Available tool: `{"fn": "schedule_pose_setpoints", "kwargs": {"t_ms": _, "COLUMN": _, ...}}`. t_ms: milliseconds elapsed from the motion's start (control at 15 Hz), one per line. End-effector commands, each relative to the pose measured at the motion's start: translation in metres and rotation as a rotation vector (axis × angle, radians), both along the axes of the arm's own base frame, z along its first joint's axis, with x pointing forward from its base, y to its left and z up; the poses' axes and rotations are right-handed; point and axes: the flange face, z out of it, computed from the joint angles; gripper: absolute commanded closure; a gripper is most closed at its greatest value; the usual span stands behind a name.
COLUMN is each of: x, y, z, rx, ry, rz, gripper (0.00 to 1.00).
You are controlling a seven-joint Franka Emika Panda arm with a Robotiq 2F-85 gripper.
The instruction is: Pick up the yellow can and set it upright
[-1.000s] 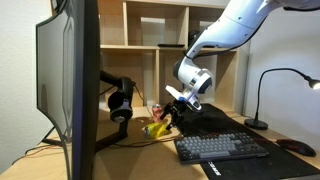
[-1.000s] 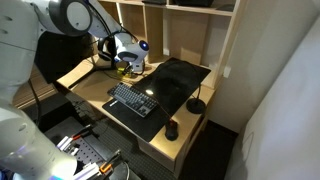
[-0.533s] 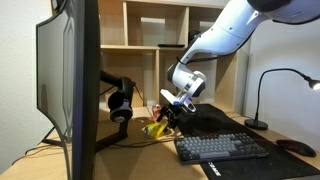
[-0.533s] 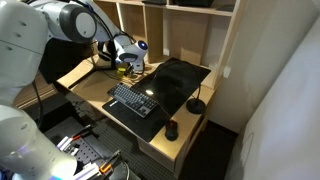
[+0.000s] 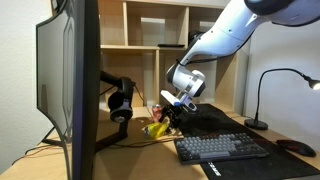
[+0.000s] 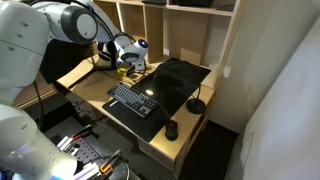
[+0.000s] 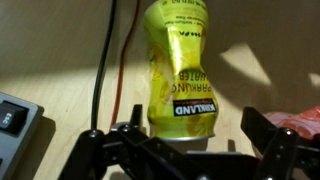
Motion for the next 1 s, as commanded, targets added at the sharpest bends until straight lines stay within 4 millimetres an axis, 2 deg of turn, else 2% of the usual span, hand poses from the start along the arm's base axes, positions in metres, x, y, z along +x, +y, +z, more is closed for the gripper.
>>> {"fn": "schedule_pose_setpoints", "kwargs": {"t_ms": 0, "x": -0.0013, "y": 0.0002, "z": -0.0019, "rx": 0.001, "ry": 0.006, "rz": 0.001, "gripper": 0.0}}
{"fn": "schedule_pose_setpoints", "kwargs": {"t_ms": 200, "x": -0.003, "y": -0.0016, "z": -0.0053, "rx": -0.013, "ry": 0.01, "rz": 0.013, "gripper": 0.0}}
{"fn": "schedule_pose_setpoints", "kwargs": {"t_ms": 267, "x": -0.0032, "y": -0.0023, "z": -0.0062, "rx": -0.016, "ry": 0.009, "rz": 0.009, "gripper": 0.25}}
{"fn": "schedule_pose_setpoints", "kwargs": {"t_ms": 333, "x": -0.0034, "y": -0.0029, "z": -0.007, "rx": -0.021, "ry": 0.01, "rz": 0.008, "gripper": 0.26}}
{"fn": "schedule_pose_setpoints", "kwargs": {"t_ms": 667, "x": -0.0055, "y": -0.0049, "z": -0.0084, "rx": -0.034, "ry": 0.015, "rz": 0.018, "gripper": 0.59}}
{"fn": "schedule_pose_setpoints", "kwargs": {"t_ms": 933, "x": -0.0055, "y": -0.0079, "z": -0.0055, "rx": -0.047, "ry": 0.012, "rz": 0.024, "gripper": 0.59}}
